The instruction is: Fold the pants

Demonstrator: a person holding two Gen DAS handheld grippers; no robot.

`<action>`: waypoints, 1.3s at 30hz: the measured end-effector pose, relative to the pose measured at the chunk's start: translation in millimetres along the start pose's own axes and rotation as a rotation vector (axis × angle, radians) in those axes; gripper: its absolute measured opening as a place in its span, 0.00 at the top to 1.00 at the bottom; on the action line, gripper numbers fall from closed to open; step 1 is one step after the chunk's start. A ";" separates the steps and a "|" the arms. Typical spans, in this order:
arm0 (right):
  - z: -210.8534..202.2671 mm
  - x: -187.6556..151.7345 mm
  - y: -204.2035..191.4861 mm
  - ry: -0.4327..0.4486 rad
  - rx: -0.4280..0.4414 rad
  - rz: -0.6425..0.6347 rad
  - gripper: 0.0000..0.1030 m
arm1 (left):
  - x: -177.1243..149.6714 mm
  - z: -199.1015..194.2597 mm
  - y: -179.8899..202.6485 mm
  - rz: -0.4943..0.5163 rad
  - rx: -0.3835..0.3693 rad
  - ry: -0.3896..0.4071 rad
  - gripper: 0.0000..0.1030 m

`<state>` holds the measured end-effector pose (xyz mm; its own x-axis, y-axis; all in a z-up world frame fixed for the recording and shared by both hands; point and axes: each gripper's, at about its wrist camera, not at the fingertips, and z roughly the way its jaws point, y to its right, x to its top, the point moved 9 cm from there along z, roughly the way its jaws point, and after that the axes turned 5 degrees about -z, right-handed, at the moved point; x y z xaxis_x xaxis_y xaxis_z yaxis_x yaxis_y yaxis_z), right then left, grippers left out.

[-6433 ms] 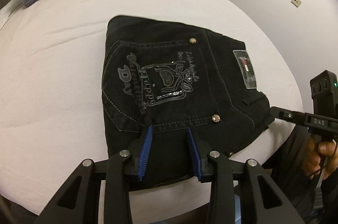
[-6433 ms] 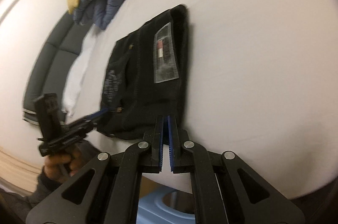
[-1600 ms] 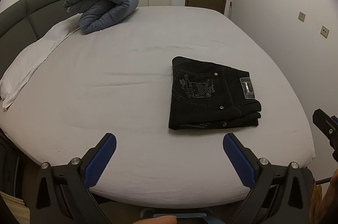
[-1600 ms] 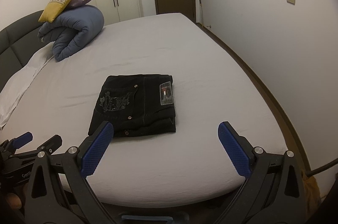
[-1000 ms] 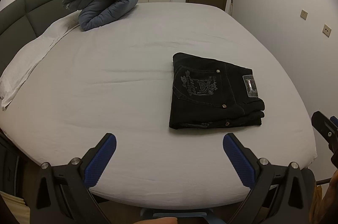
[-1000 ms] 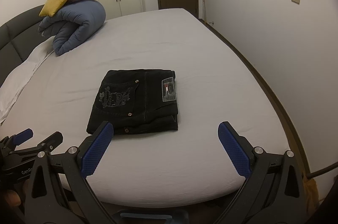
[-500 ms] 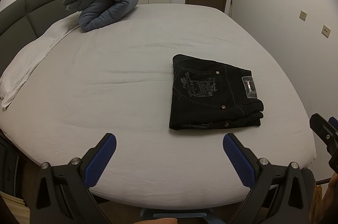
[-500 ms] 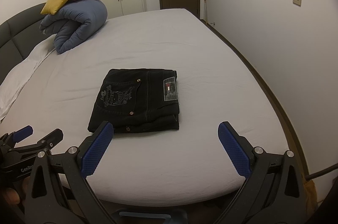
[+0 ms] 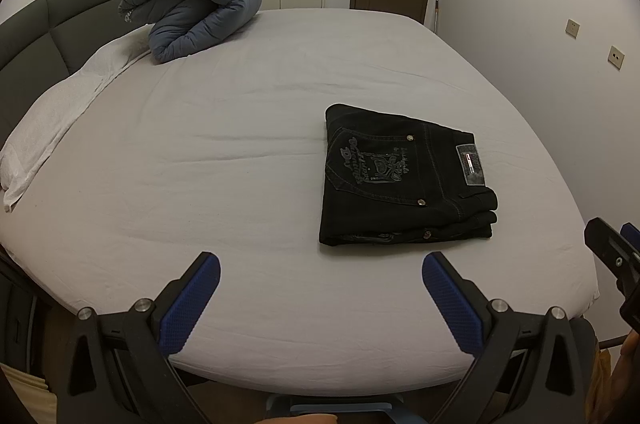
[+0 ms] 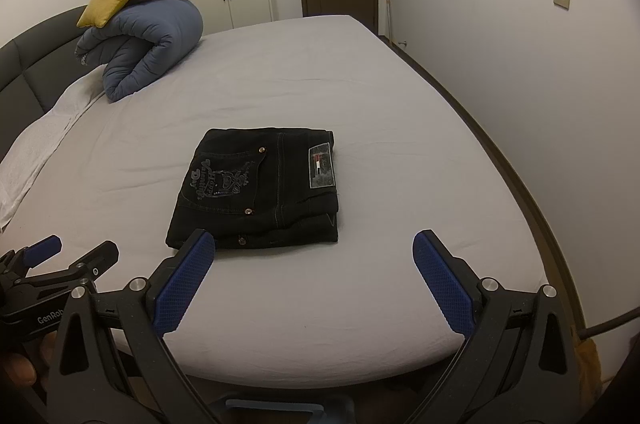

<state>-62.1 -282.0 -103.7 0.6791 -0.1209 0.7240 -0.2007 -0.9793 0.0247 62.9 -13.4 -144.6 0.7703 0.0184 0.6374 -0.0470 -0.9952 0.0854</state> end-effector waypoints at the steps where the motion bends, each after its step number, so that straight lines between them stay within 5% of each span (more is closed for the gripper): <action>1: -0.2 -0.3 -0.4 0.000 0.001 0.000 0.02 | 0.0 0.0 0.1 -0.001 0.000 0.000 0.00; 39: -1.7 -6.5 -2.3 -0.004 0.009 -0.008 0.02 | 0.1 -3.9 1.1 -0.001 -0.001 0.000 0.00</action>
<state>-67.2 -278.7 -107.3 0.6834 -0.1135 0.7211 -0.1886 -0.9817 0.0242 60.5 -14.1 -141.5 0.7701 0.0198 0.6376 -0.0468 -0.9951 0.0874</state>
